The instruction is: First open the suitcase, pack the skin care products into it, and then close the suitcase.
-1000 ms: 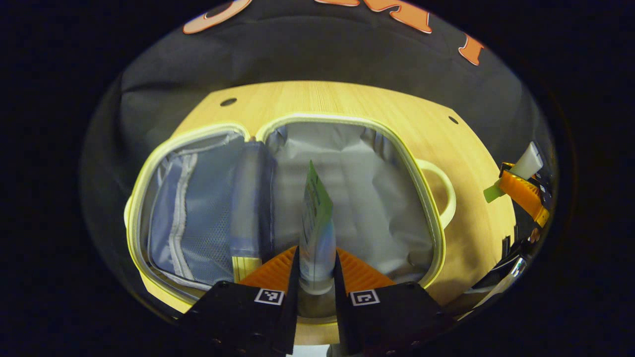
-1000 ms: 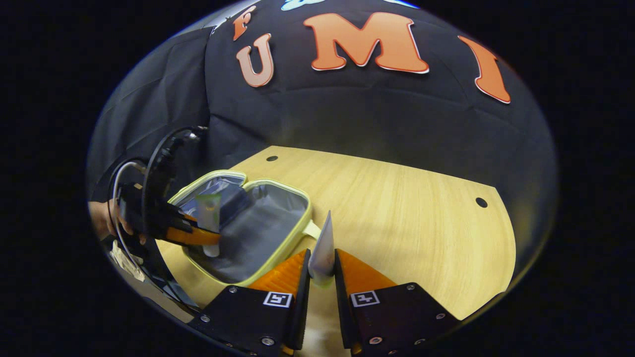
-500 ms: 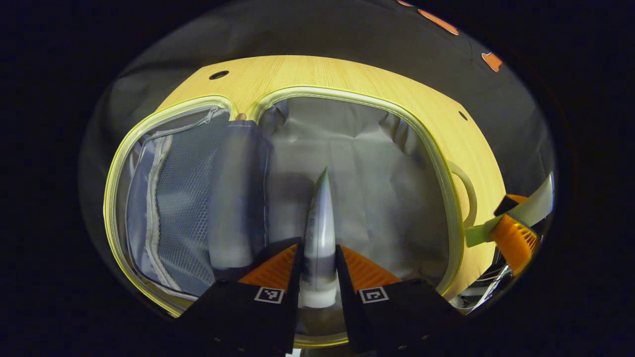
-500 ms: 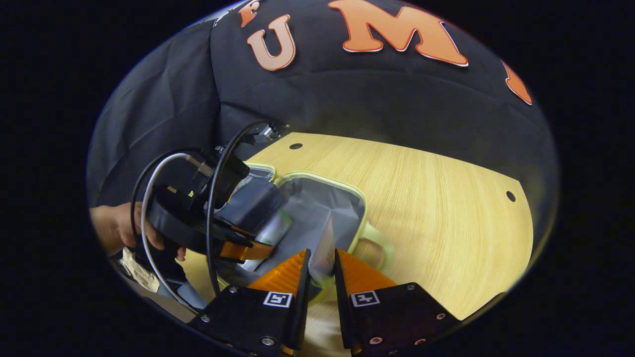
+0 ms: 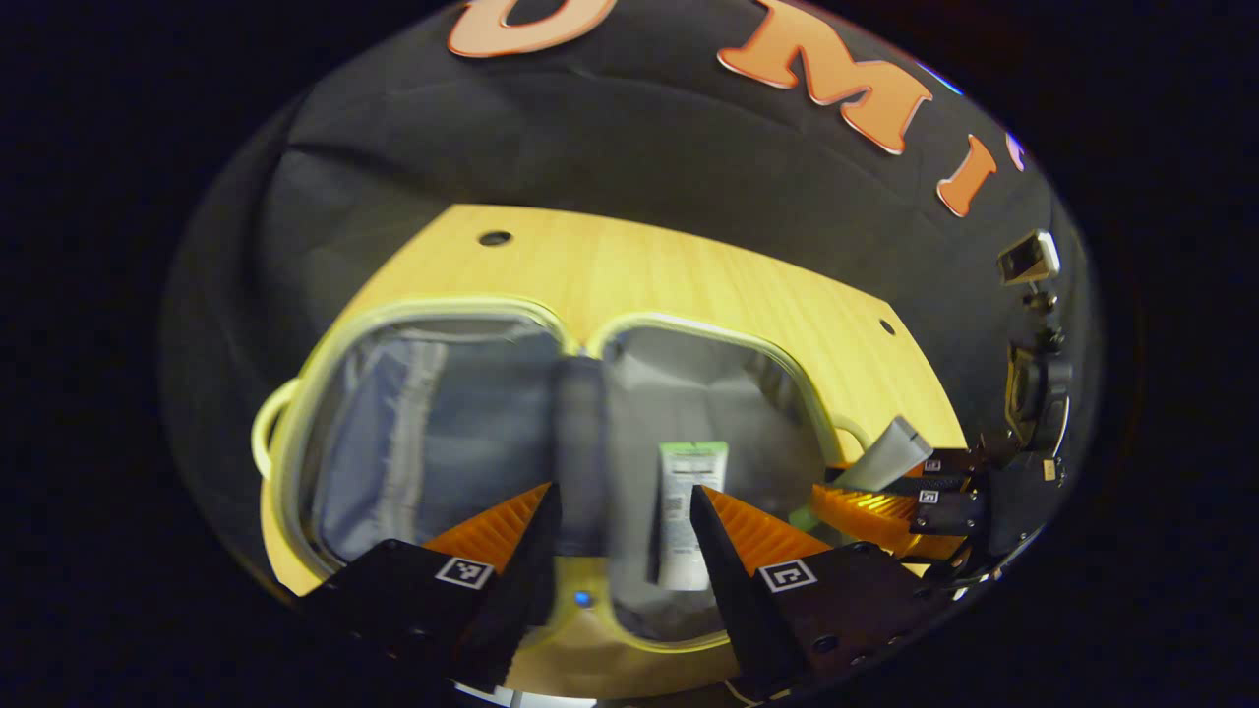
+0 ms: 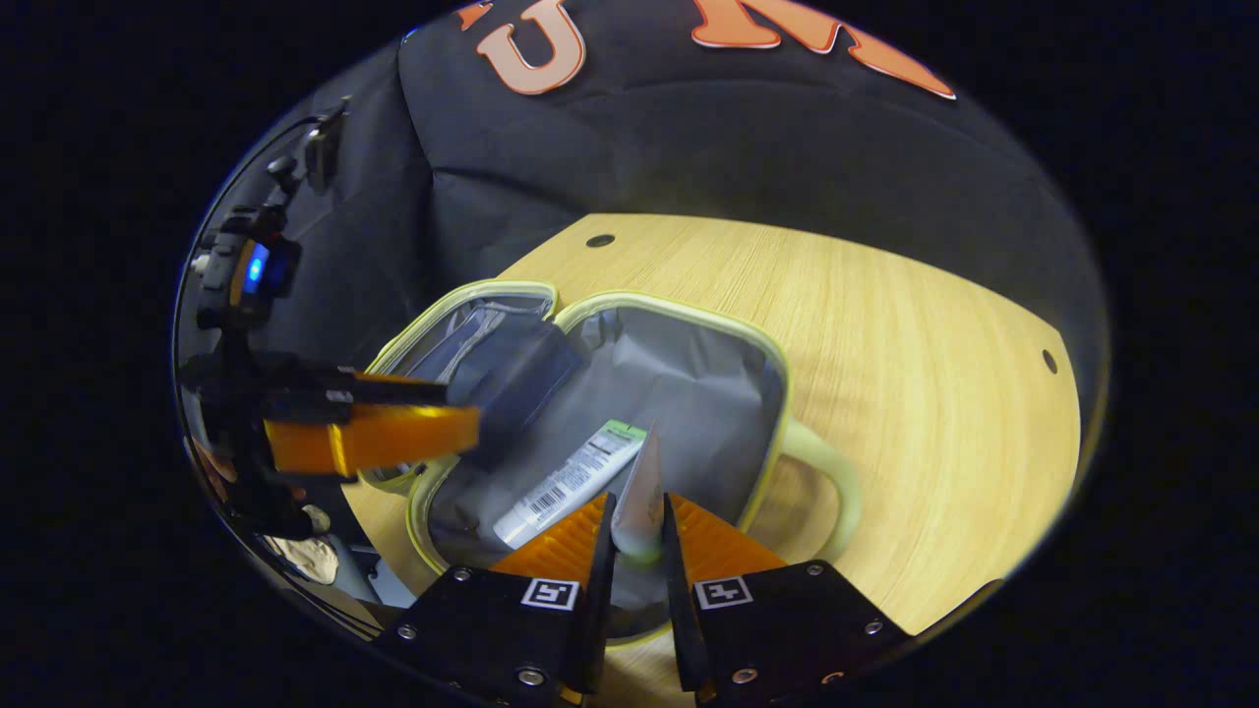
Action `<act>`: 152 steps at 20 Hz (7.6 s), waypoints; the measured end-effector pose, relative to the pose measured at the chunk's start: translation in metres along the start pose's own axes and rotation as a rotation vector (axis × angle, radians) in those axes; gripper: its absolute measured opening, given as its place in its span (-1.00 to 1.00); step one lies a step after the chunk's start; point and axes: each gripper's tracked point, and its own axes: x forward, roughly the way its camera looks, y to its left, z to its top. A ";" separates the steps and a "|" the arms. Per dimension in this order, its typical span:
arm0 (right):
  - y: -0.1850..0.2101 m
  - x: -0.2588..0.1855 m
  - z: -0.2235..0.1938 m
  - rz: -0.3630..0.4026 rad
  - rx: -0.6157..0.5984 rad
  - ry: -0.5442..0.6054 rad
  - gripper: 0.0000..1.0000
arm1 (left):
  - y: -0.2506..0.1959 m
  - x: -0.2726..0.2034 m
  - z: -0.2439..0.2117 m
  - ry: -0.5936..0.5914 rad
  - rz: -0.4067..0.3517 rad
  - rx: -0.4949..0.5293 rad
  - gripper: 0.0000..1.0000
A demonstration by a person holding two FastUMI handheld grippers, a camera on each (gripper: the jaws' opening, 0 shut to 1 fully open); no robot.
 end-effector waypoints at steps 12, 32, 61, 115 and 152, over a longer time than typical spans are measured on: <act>-0.006 0.038 -0.020 -0.066 0.089 0.143 -0.48 | 0.240 -0.090 0.017 -0.158 0.248 -0.432 0.82; -0.082 -0.068 0.055 -0.268 0.057 -0.238 0.88 | 0.305 -0.066 -0.007 -0.054 0.113 -0.634 -0.82; -0.166 -0.200 0.095 -0.379 -0.160 -0.575 0.93 | -0.015 -0.213 0.156 -0.465 0.068 0.024 -0.84; -0.222 -0.271 0.071 -0.391 -0.089 -0.743 0.92 | -0.297 -0.102 0.081 -0.604 0.069 0.341 0.96; -0.214 -0.321 0.100 -0.563 -0.100 -0.879 0.91 | -0.314 -0.149 0.166 -0.836 -0.104 0.372 0.96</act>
